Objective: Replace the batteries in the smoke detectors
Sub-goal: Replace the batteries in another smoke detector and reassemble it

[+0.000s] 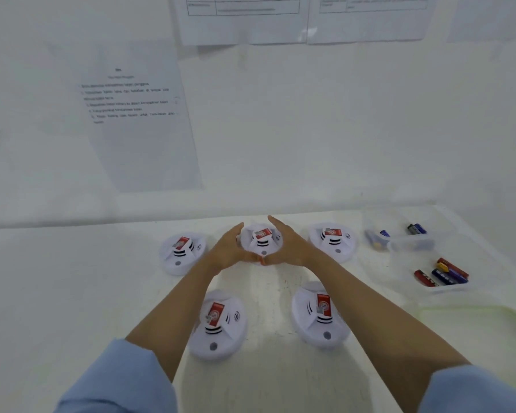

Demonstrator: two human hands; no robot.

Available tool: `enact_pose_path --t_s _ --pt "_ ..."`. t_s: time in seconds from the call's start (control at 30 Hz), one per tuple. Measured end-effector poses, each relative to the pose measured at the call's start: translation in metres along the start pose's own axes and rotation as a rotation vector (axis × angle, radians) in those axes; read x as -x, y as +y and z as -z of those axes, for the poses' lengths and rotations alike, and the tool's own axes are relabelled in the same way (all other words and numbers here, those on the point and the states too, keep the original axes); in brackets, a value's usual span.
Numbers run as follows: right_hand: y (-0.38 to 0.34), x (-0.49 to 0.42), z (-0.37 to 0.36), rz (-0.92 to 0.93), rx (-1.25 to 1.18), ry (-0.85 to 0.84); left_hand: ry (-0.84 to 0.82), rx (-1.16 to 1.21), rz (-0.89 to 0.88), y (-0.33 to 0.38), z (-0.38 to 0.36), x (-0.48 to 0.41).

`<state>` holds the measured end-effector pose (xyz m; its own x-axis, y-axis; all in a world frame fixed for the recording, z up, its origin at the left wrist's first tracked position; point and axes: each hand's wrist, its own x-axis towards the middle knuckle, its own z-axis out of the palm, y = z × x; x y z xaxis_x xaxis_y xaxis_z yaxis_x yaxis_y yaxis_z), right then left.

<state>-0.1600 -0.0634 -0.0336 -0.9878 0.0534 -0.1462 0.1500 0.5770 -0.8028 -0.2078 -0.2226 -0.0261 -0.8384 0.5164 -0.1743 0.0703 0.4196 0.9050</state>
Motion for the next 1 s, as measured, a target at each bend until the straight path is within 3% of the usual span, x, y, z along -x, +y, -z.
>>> enact_pose_path --t_s 0.17,0.53,1.0 --pt "0.009 -0.007 -0.004 -0.055 -0.020 0.003 -0.069 -0.110 -0.077 -0.007 0.002 -0.011" --pt "0.008 -0.003 0.003 -0.038 -0.060 0.125 -0.067 -0.017 -0.168 0.011 0.003 -0.002" --pt "0.036 0.061 0.123 0.083 -0.120 0.174 -0.036 0.026 -0.264 0.102 -0.093 -0.001"
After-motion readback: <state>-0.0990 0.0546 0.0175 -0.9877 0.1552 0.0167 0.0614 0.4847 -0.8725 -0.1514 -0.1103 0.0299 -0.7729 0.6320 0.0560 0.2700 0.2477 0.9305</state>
